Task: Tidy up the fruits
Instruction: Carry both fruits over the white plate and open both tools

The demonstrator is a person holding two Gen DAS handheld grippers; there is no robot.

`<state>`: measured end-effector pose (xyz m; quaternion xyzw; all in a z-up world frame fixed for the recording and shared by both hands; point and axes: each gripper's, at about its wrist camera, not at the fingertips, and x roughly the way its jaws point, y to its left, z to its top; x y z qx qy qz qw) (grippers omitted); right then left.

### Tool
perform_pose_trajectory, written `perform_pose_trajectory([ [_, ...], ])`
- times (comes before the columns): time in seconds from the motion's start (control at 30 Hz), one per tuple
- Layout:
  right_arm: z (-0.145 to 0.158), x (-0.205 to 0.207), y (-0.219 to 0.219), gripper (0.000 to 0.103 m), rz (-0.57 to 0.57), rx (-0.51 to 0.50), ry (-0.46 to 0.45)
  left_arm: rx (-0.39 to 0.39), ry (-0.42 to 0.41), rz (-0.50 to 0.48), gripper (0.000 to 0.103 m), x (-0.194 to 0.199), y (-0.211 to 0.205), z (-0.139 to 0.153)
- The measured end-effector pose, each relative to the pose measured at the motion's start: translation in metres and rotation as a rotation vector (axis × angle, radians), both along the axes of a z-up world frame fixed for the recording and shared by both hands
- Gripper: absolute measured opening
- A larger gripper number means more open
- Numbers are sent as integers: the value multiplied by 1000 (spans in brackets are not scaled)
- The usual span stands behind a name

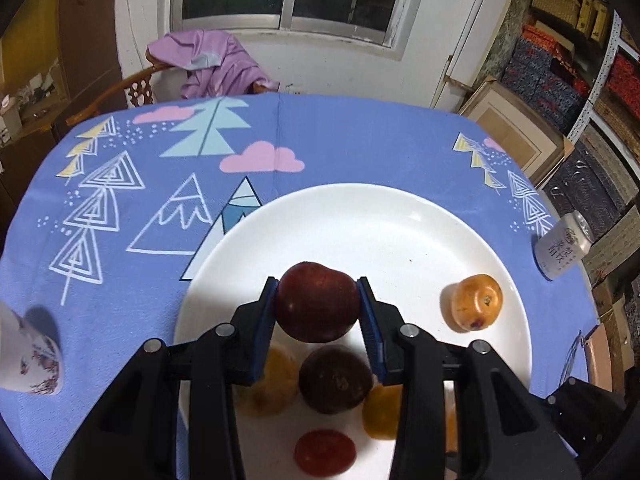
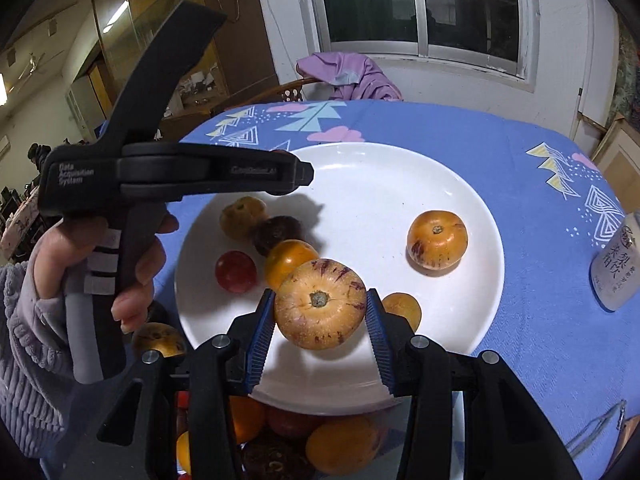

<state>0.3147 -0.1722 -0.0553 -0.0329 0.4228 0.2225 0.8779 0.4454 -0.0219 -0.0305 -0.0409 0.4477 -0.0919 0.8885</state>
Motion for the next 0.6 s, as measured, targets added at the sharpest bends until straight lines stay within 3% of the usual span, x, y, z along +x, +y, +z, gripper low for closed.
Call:
perform_pose_trajectory([
  [0.07,-5,2,2,47,-3,-22,8,12,15,-8,39,4,-4,-5],
  [0.17,0,-2,2,63,-12,-35,-21,13,13,-8,43,1,-6,-5],
  [0.2,6,-5,0,63,-17,-39,-41,2,-2,-1,45,-4,-4,0],
  [0.27,26,-13,-8,64,-36,-23,-94,-8,-44,17,62,-17,3,17],
  [0.3,37,-17,-14,64,-51,-4,-117,-8,-69,30,65,-24,7,26],
  [0.4,72,-41,-36,76,-90,87,-192,-15,-131,46,68,-53,20,58],
  [0.5,89,-70,-60,86,-136,172,-253,4,-206,81,84,-94,34,86],
  [0.53,89,-78,-66,87,-150,194,-263,31,-246,105,91,-113,39,93],
  [0.6,85,-91,-78,87,-178,221,-269,81,-312,145,96,-148,46,98],
])
